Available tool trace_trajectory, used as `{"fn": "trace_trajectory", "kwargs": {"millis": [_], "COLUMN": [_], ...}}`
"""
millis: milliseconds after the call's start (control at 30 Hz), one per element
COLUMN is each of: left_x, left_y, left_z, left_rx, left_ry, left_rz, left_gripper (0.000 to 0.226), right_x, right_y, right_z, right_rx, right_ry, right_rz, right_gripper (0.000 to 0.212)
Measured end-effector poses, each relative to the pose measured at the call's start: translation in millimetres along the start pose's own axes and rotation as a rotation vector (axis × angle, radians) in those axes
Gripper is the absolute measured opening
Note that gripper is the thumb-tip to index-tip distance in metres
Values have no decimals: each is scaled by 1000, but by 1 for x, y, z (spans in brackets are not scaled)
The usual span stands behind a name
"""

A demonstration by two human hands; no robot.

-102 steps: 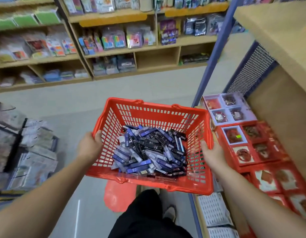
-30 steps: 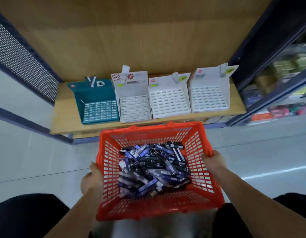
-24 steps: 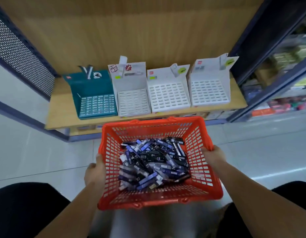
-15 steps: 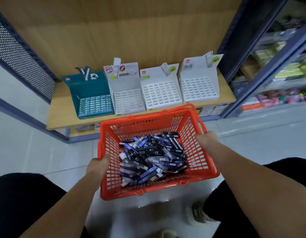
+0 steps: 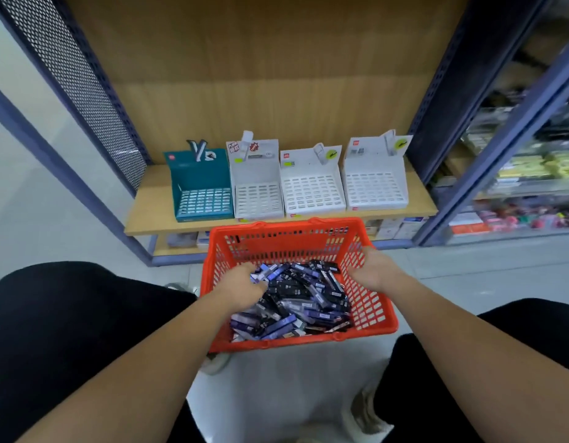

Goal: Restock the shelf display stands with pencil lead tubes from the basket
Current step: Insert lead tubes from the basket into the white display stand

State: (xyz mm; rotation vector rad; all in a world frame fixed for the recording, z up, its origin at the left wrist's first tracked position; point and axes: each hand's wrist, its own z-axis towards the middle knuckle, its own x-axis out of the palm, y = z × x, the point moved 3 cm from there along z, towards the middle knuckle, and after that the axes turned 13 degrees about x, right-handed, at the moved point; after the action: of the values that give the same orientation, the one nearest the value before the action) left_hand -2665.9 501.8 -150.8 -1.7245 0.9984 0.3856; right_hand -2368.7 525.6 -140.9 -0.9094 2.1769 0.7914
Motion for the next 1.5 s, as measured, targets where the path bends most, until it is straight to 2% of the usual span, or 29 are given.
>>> {"fn": "trace_trajectory", "kwargs": {"millis": [100,167,367,467,567,733,833,900,967,1100,1200,1300,1400,1500], "left_x": [8,12,43,69,86,99,111,117,122,127,132,134,135,139], "left_y": [-1,-2,15,36,64,99,109,110,108,108,117,122,126,128], "left_z": [14,28,78,100,119,148,164,171,175,176,170,165,165,169], "left_rx": [33,43,69,22,-41,-137,-163,-186,-176,-155,-177,-200,-223,-230], "left_ry": [83,140,330,385,353,263,190,159,172,128,71,57,57,40], "left_rz": [-5,14,98,50,-43,-63,-156,-203,-196,-161,-190,-211,-239,-264], "left_gripper": [55,54,48,50,44,23,25,30,29,20,16,17,19,16], "right_x": [7,13,57,88,113,159,186,201,209,210,208,201,189,175], "right_y": [24,39,53,52,57,61,64,65,69,79,74,66,59,57], "right_z": [-9,-15,22,63,105,164,192,203,206,203,207,213,215,211], "right_rx": [-115,-137,-137,-53,-51,-106,-187,-218,-260,-343,-299,-242,-163,-111], "right_ry": [119,227,349,431,392,287,244,182,112,147,151,192,325,400], "right_rz": [-101,-189,-238,-189,-204,-411,-469,-573,-627,-704,-703,-597,-436,-321], "right_gripper": [66,73,54,64,78,114,142,153,149,100,78,61,53,63]}}
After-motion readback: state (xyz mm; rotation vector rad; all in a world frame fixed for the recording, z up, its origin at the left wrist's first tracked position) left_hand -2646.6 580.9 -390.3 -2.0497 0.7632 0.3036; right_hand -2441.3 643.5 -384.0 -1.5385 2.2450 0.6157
